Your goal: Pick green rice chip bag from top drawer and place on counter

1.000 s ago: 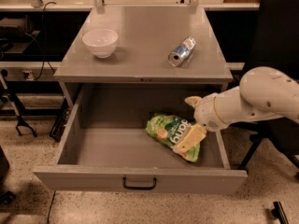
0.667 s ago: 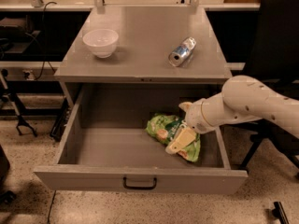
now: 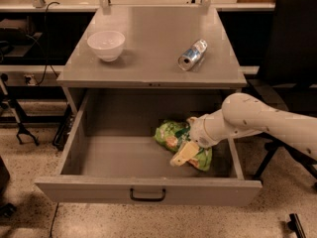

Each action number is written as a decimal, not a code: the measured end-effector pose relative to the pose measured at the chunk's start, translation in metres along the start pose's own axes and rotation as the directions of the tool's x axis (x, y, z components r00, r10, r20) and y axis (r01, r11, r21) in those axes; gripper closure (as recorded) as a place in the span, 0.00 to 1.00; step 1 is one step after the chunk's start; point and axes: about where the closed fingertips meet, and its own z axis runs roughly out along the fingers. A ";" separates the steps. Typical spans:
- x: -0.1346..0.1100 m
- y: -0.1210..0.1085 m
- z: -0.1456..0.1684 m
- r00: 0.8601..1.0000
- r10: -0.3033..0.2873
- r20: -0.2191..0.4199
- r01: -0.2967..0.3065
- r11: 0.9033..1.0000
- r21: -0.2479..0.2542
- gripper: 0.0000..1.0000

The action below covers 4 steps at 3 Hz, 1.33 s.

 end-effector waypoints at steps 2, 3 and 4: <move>0.027 -0.003 0.022 0.995 0.097 0.013 -0.097 0.995 -0.026 0.44; 0.025 -0.003 0.019 0.995 0.097 0.013 -0.097 0.995 -0.026 0.67; 0.023 -0.003 0.017 0.995 0.097 0.013 -0.097 0.995 -0.026 0.90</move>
Offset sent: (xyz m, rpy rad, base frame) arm 0.0010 -0.0211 -0.0532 0.0904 0.1086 -0.1137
